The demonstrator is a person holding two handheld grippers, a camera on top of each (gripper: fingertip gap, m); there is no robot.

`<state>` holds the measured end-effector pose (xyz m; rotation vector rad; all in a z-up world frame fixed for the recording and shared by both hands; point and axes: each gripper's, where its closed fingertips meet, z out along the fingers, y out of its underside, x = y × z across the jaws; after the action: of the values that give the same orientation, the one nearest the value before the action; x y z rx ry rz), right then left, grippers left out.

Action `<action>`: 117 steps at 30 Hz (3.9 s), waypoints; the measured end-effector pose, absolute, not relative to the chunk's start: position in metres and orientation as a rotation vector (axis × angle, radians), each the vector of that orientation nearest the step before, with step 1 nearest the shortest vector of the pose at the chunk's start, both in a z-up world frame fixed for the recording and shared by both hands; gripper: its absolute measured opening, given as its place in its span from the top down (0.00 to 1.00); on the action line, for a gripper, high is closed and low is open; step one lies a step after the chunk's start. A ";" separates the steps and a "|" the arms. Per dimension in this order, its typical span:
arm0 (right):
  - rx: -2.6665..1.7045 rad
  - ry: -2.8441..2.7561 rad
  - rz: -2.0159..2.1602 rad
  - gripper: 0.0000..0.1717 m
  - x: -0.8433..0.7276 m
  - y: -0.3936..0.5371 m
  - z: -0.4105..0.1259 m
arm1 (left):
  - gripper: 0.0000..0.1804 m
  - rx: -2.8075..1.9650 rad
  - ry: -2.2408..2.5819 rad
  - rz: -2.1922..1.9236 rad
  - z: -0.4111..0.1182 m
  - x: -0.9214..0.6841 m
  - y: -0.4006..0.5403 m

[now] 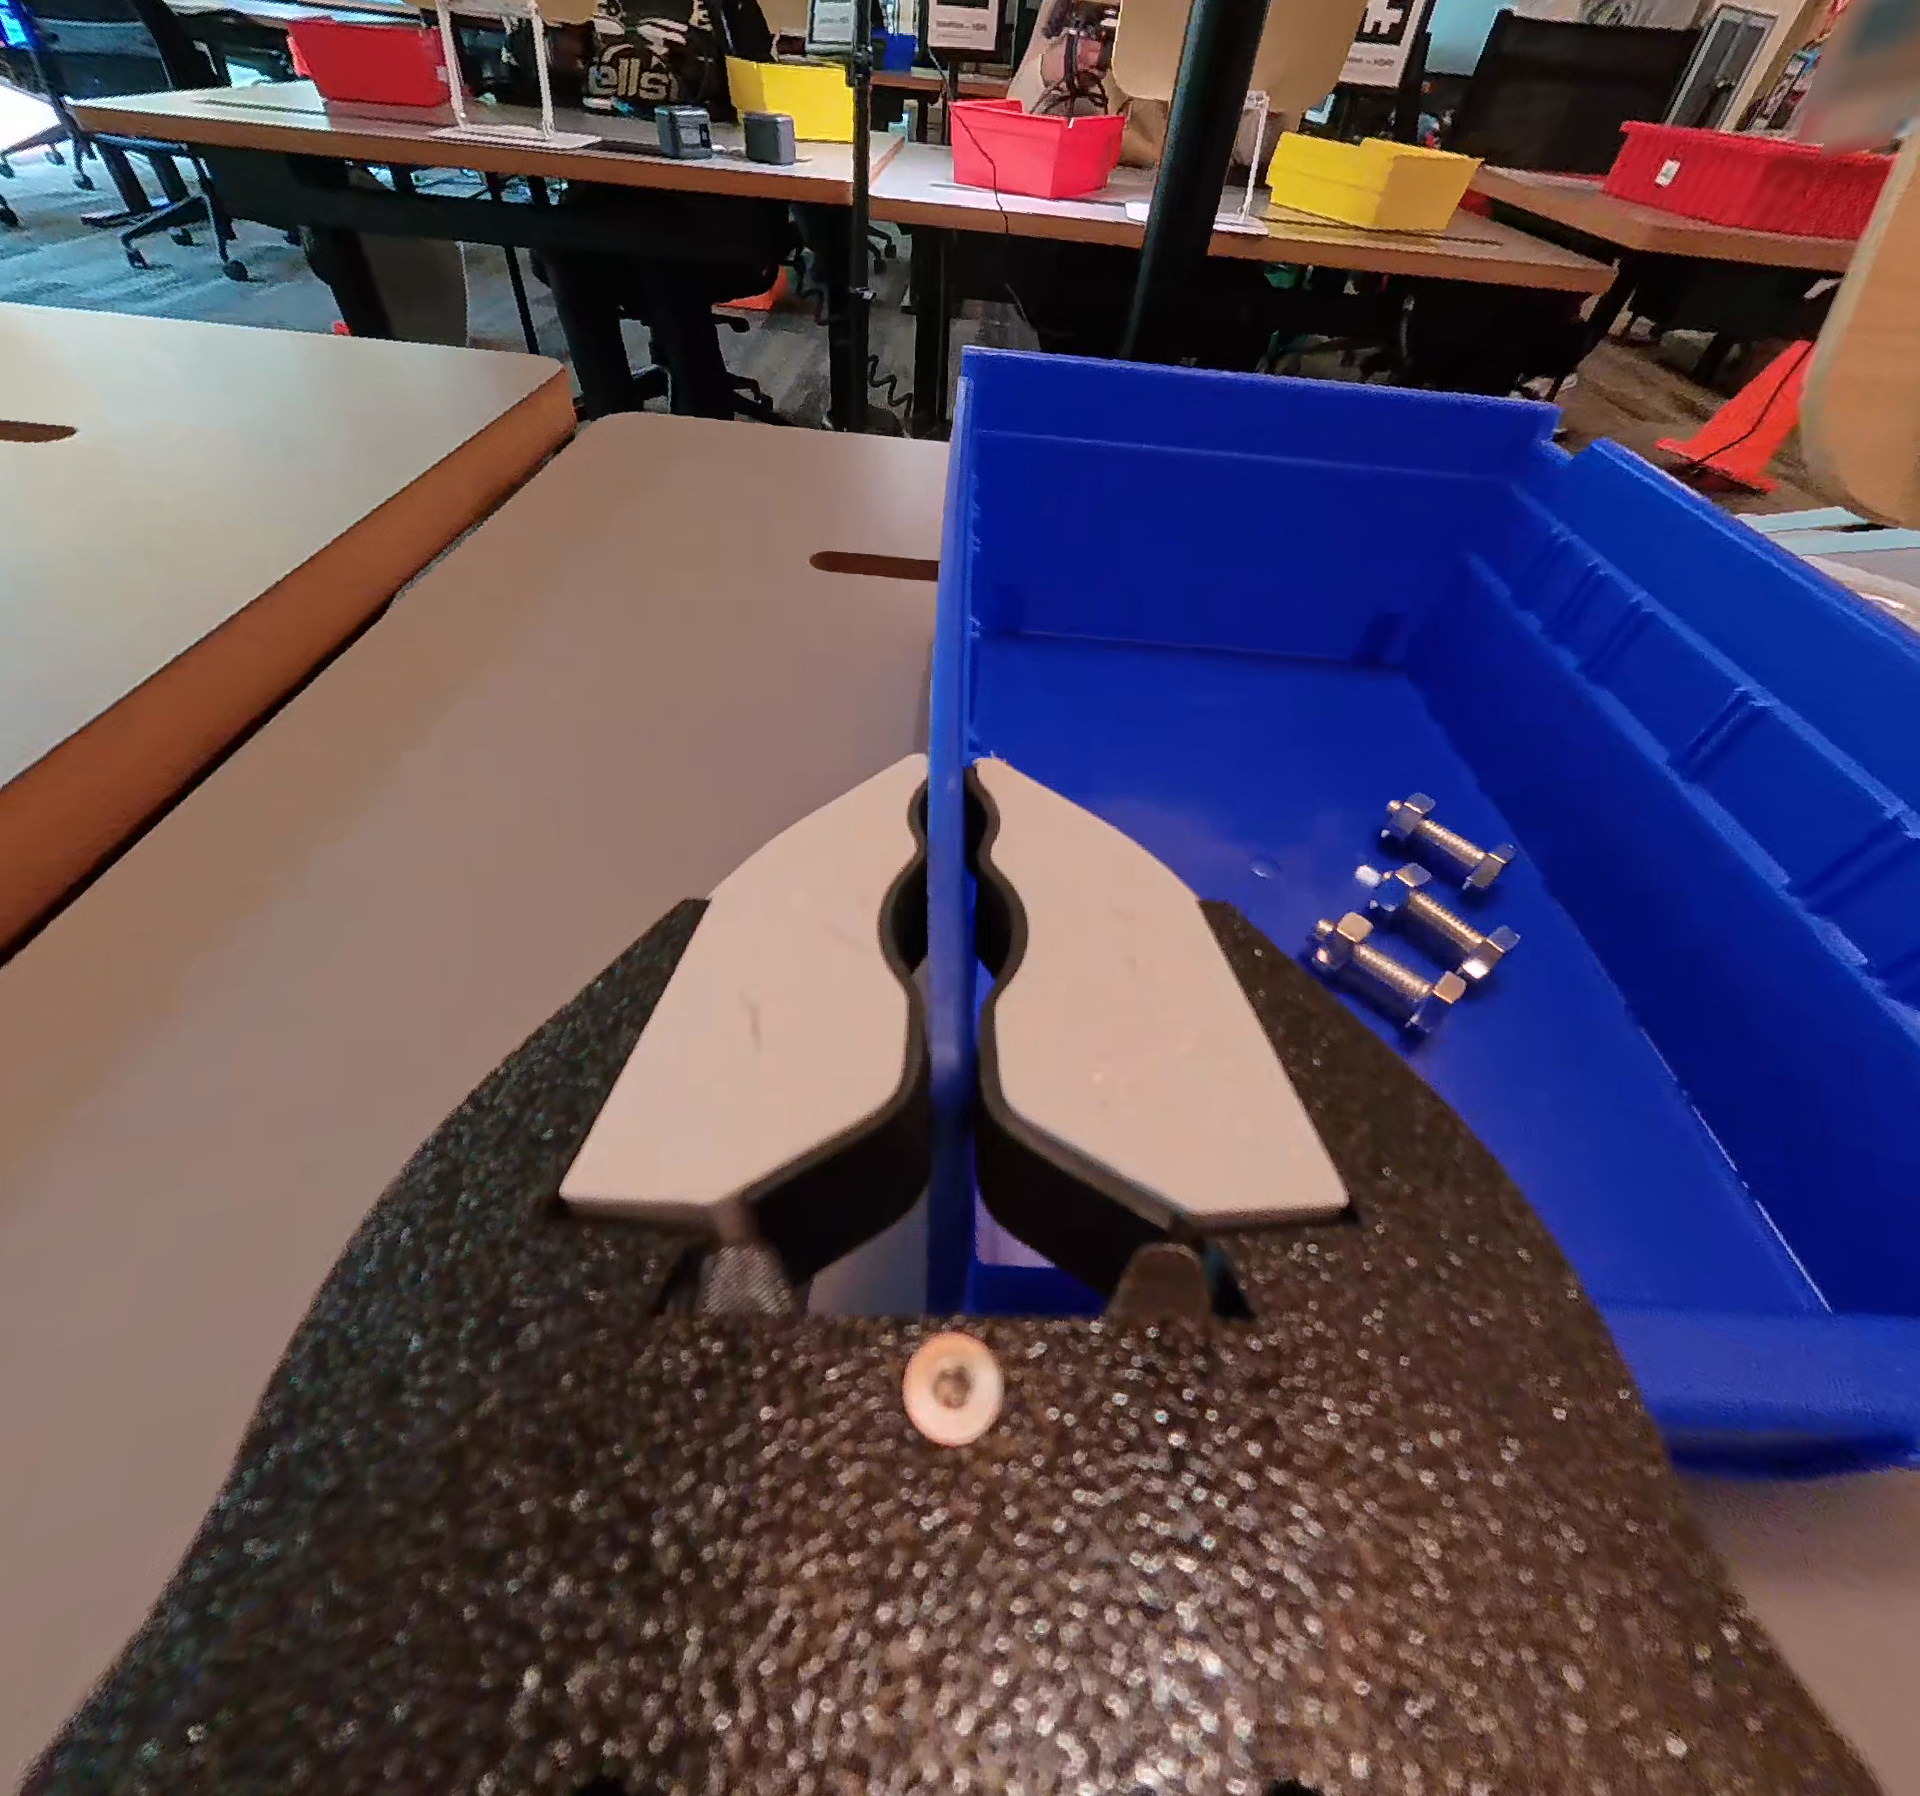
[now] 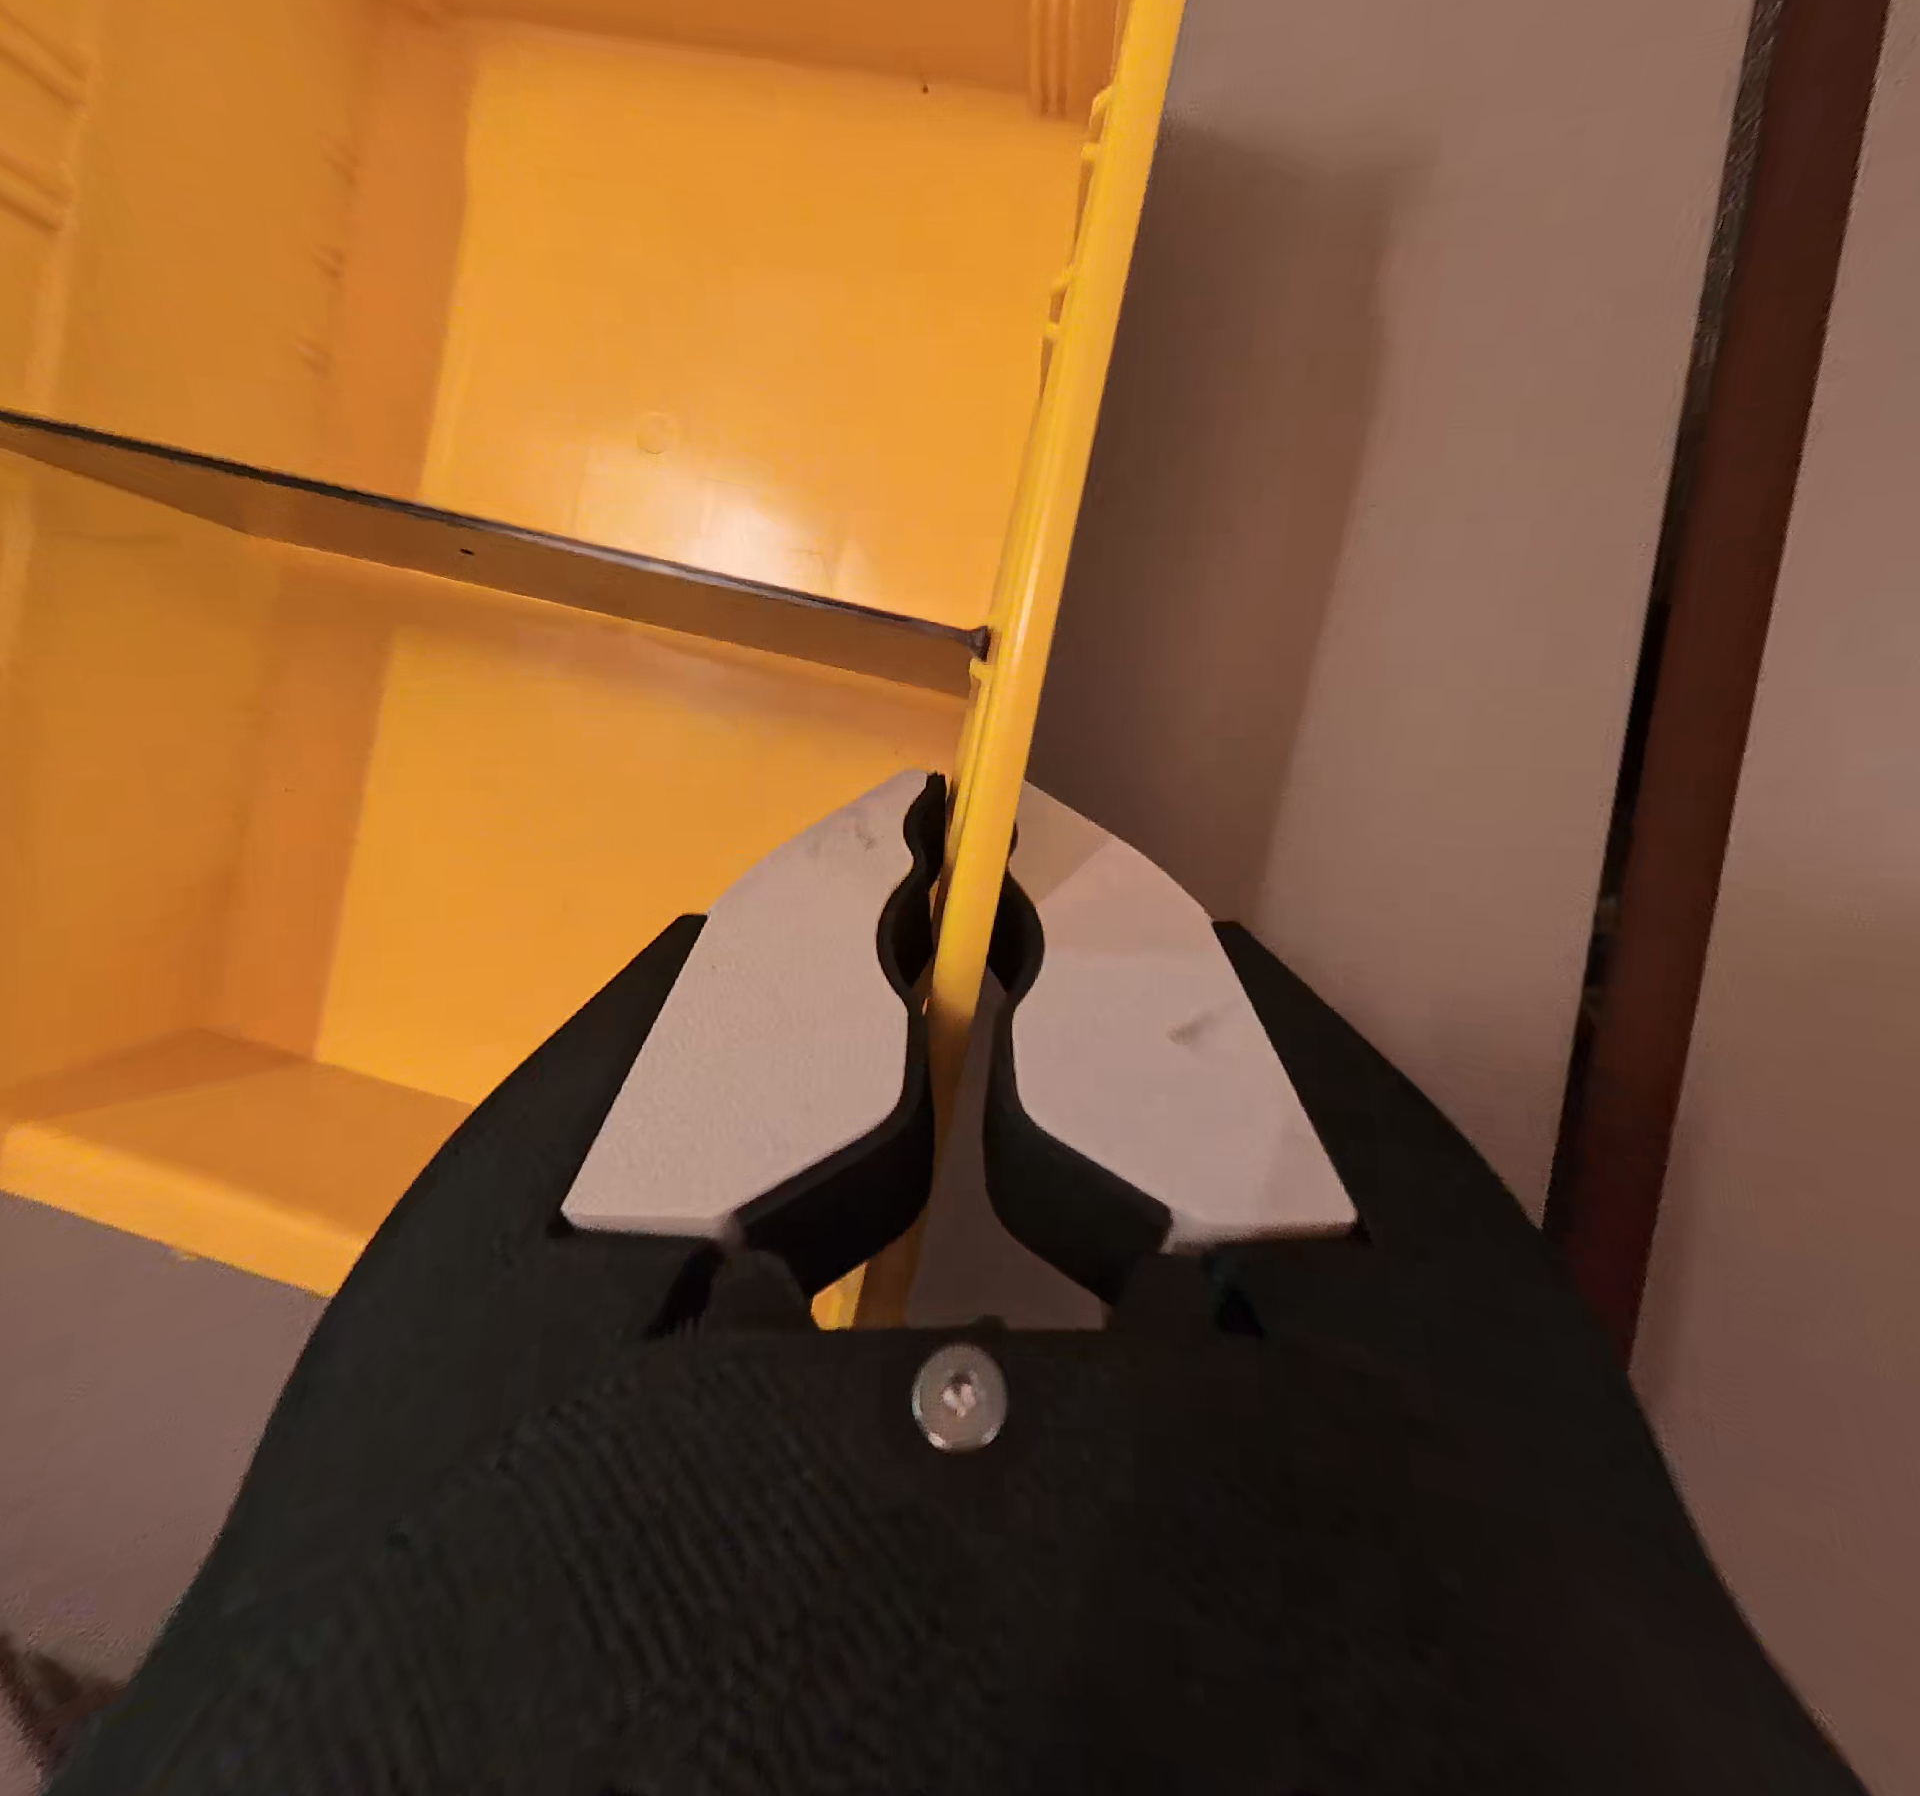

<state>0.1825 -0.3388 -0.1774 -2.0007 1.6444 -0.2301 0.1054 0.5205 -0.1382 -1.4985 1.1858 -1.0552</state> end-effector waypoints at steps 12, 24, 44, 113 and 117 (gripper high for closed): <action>-2.128 1.529 -0.636 0.64 0.214 -0.358 -0.151 | 0.80 -1.682 1.509 -0.860 -0.081 0.098 0.480; -1.934 0.876 -0.740 0.58 0.087 -0.174 -0.067 | 0.89 -2.634 1.662 -0.613 -0.199 0.114 0.430; -1.824 0.740 -0.554 0.58 0.066 -0.122 -0.067 | 0.91 -2.874 1.358 -0.370 -0.211 0.121 0.424; -1.601 0.363 -0.240 0.71 0.011 0.034 -0.079 | 0.95 -0.351 2.092 -2.239 -0.102 0.005 0.021; -1.593 0.317 -0.235 0.77 0.006 0.039 -0.081 | 0.95 -0.344 2.051 -2.250 -0.097 0.006 0.017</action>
<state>0.0060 0.0394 -0.0810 -1.5928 0.3173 -0.2350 0.0055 0.0175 -0.0975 -0.3445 2.0507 -2.2504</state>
